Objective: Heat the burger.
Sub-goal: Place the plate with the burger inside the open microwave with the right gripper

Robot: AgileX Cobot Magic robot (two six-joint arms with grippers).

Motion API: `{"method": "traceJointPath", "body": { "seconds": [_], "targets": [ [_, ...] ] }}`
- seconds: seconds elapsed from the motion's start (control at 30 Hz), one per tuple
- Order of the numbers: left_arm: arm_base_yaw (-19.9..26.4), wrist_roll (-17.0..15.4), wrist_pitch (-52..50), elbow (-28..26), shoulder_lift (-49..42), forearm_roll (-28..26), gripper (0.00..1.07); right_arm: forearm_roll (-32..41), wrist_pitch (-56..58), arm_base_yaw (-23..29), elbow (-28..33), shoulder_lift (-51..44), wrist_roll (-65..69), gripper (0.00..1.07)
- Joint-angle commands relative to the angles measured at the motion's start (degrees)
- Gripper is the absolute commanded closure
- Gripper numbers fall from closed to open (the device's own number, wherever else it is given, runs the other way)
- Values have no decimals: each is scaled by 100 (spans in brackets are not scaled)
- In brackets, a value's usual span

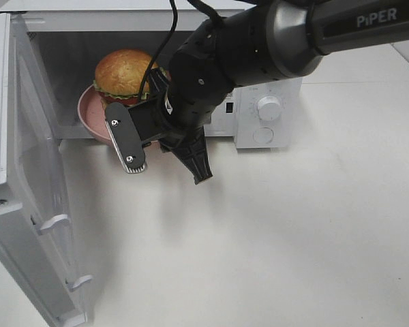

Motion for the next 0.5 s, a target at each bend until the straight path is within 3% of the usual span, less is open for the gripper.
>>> {"method": "traceJointPath", "body": {
  "seconds": [0.03,0.5],
  "targets": [
    [-17,6,-52,23,-103,-11,9,-269,-126,-23,-378,86,275,107],
    [-17,6,-52,23,-103,-11,9,-372,189,-80,-1495,791,579,107]
  ]
}}
